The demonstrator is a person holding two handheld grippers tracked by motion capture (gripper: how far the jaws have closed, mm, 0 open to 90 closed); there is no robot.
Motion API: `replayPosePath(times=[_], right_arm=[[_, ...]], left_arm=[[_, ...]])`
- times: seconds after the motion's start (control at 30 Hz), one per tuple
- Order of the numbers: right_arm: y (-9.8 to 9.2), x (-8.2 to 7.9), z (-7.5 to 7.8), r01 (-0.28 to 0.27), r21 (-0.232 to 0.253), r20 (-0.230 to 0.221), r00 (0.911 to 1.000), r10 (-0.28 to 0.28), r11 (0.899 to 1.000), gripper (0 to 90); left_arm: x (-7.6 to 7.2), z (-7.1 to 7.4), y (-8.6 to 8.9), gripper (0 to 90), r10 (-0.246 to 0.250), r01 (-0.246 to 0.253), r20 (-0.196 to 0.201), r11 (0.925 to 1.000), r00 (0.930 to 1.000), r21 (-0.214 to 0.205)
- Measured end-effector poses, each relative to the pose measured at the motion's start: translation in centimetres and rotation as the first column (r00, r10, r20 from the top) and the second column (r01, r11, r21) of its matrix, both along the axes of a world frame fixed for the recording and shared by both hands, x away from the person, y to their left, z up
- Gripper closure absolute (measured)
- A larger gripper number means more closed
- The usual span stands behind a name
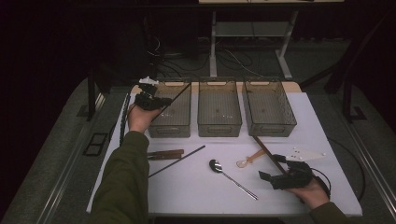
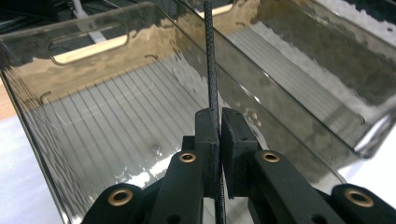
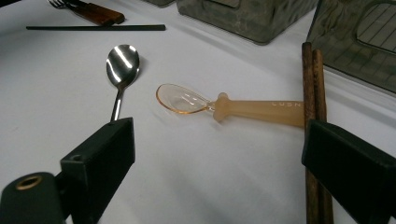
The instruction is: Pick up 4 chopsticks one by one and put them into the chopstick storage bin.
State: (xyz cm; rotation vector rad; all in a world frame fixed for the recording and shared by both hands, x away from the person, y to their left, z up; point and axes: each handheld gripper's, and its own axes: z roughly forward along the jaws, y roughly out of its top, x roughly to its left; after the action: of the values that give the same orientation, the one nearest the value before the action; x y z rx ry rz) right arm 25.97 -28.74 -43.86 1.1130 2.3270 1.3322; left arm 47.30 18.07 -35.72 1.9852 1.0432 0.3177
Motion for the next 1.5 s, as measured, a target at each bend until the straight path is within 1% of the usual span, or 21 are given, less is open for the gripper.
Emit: replayPosePath(times=[0.1,0.23,0.27,0.37,0.4,0.43,0.47,0.5,0.53,0.63,0.73,0.8,0.9,1.0,1.1,1.13,1.2,1.27,1.37,1.47,1.5], right_arm=[[0.0,0.0,0.0,0.000,0.002,-0.002,1.0000,0.000,1.000,9.4],[0.0,0.0,0.0,0.001,0.007,-0.001,1.0000,-0.001,1.000,9.4],[0.0,0.0,0.0,0.001,0.008,-0.003,1.0000,-0.001,1.000,9.4],[0.0,0.0,0.0,-0.001,0.011,-0.002,1.0000,0.001,1.000,9.4],[0.0,0.0,0.0,-0.001,0.013,-0.003,1.0000,0.001,1.000,9.4],[0.0,0.0,0.0,-0.002,0.013,-0.002,1.0000,0.002,1.000,9.4],[0.0,0.0,0.0,-0.003,0.013,-0.002,1.0000,0.003,1.000,9.4],[0.0,0.0,0.0,-0.004,0.013,-0.001,1.0000,0.004,1.000,9.4],[0.0,0.0,0.0,-0.003,0.013,-0.002,1.0000,0.003,1.000,9.4],[0.0,0.0,0.0,-0.002,0.013,-0.002,1.0000,0.002,1.000,9.4],[0.0,0.0,0.0,-0.001,0.012,-0.003,1.0000,0.001,1.000,9.4],[0.0,0.0,0.0,-0.001,0.010,-0.002,1.0000,0.001,1.000,9.4],[0.0,0.0,0.0,0.000,0.006,-0.003,1.0000,0.000,1.000,9.4],[0.1,0.0,0.0,0.001,0.003,-0.003,1.0000,-0.001,1.000,9.4],[0.1,0.0,0.0,0.001,0.000,-0.001,1.0000,-0.001,1.000,9.4],[0.1,0.0,0.0,0.001,-0.001,-0.001,1.0000,-0.001,1.000,9.4],[0.1,0.0,0.0,0.001,-0.002,-0.002,1.0000,-0.001,1.000,9.4],[0.1,0.0,0.0,0.001,-0.003,-0.002,1.0000,-0.001,1.000,9.4],[0.1,0.0,0.0,0.001,-0.004,-0.002,1.0000,-0.001,1.000,9.4],[0.1,0.0,0.0,0.003,-0.005,-0.003,1.0000,-0.003,1.000,9.4],[0.1,-0.1,0.0,0.002,-0.005,-0.002,1.0000,-0.002,1.000,9.4]], left_arm=[[0.5,0.1,-0.3,85.6,0.016,-0.016,0.016,0.9998,0.9997,-0.014],[1.2,-0.2,-0.7,85.6,0.026,-0.026,0.013,0.9997,0.9996,0.000],[1.4,-0.4,-0.7,85.6,0.035,-0.035,0.013,0.9994,0.9993,0.006],[1.8,-0.8,-0.7,85.4,0.064,-0.064,0.008,0.9980,0.9979,0.000],[1.9,-1.0,-0.6,85.1,0.085,-0.085,0.010,0.9964,0.9963,-0.001],[2.0,-1.1,-0.5,84.5,0.103,-0.103,0.011,0.9947,0.9947,0.010],[2.0,-1.2,-0.5,81.6,0.122,-0.122,0.013,0.9924,0.9925,0.020],[2.1,-1.2,-0.5,72.7,0.149,-0.149,0.013,0.9884,0.9887,0.026],[2.1,-1.3,-0.3,67.9,0.153,-0.153,0.013,0.9878,0.9882,0.030],[1.8,-1.2,-0.2,58.5,0.143,-0.144,0.014,0.9888,0.9896,0.040],[1.3,-1.1,-0.2,52.4,0.118,-0.118,0.020,0.9927,0.9929,0.025],[0.9,-1.0,-0.2,48.4,0.100,-0.101,0.016,0.9948,0.9948,0.017],[0.2,-0.8,-0.3,44.3,0.073,-0.074,0.029,0.9968,0.9969,0.030],[-0.7,-0.6,-0.4,40.1,0.048,-0.049,0.031,0.9987,0.9983,0.014],[-1.6,-0.4,-0.5,37.7,0.018,-0.019,0.038,0.9995,0.9991,0.025],[-1.9,-0.3,-0.5,36.6,0.002,-0.004,0.044,0.9996,0.9990,0.030],[-2.6,-0.2,-0.6,35.1,-0.020,0.019,0.041,0.9992,0.9990,0.035],[-3.3,-0.1,-0.8,34.8,-0.042,0.040,0.051,0.9984,0.9978,0.039],[-4.3,-0.2,-0.9,33.4,-0.062,0.060,0.060,0.9977,0.9963,0.032],[-5.4,-0.2,-1.0,30.9,-0.090,0.087,0.063,0.9950,0.9939,0.048],[-5.7,-0.3,-1.1,30.3,-0.096,0.093,0.065,0.9947,0.9933,0.044]])
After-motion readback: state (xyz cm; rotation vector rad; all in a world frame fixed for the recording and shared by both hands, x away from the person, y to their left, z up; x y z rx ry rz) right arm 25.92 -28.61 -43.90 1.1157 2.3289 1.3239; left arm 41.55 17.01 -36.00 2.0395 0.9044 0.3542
